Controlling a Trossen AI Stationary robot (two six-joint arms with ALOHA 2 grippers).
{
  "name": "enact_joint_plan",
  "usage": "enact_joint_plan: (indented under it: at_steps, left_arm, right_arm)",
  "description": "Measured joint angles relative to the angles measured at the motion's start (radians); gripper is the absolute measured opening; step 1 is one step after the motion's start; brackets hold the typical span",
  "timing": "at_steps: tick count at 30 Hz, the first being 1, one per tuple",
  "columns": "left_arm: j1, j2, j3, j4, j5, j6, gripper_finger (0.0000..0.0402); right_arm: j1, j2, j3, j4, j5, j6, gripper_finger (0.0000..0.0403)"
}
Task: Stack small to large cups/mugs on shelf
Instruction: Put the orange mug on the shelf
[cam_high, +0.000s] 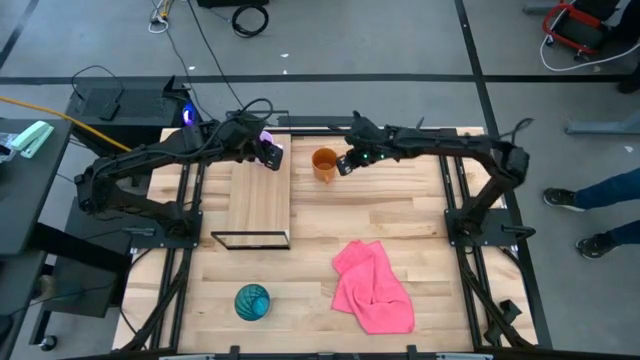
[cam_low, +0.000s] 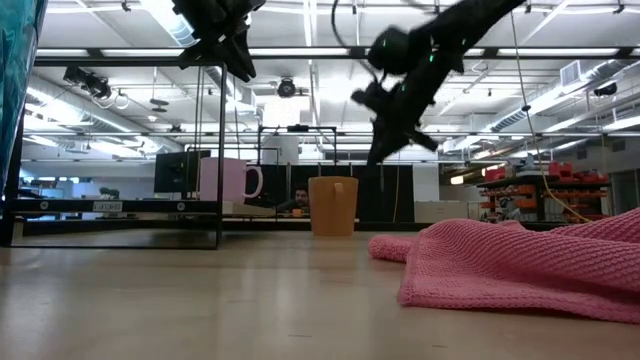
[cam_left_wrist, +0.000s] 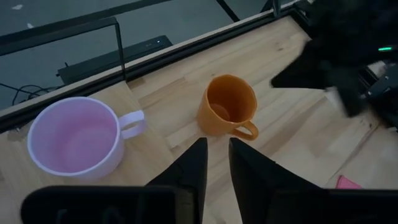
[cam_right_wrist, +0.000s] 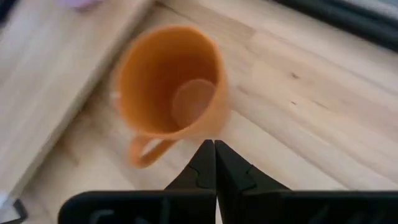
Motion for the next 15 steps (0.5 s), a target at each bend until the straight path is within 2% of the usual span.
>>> enact_joint_plan:
  at_steps: [2, 6, 11, 15]
  left_arm:
    - [0.000, 0.000, 0.000, 0.000, 0.000, 0.014, 0.0074]
    - [0.000, 0.000, 0.000, 0.001, 0.000, 0.030, 0.0069]
    - [0.000, 0.000, 0.000, 0.006, -0.004, 0.030, 0.0067]
    - [0.000, 0.000, 0.000, 0.005, -0.004, 0.029, 0.0072]
  right_arm:
    - [0.072, -0.039, 0.000, -0.012, 0.061, 0.021, 0.0000]
    - [0.237, -0.040, 0.003, -0.016, 0.259, 0.002, 0.0000]
    - [0.267, 0.049, 0.051, -0.014, 0.305, -0.043, 0.0000]
    - [0.271, 0.128, 0.105, -0.010, 0.280, -0.076, 0.0000]
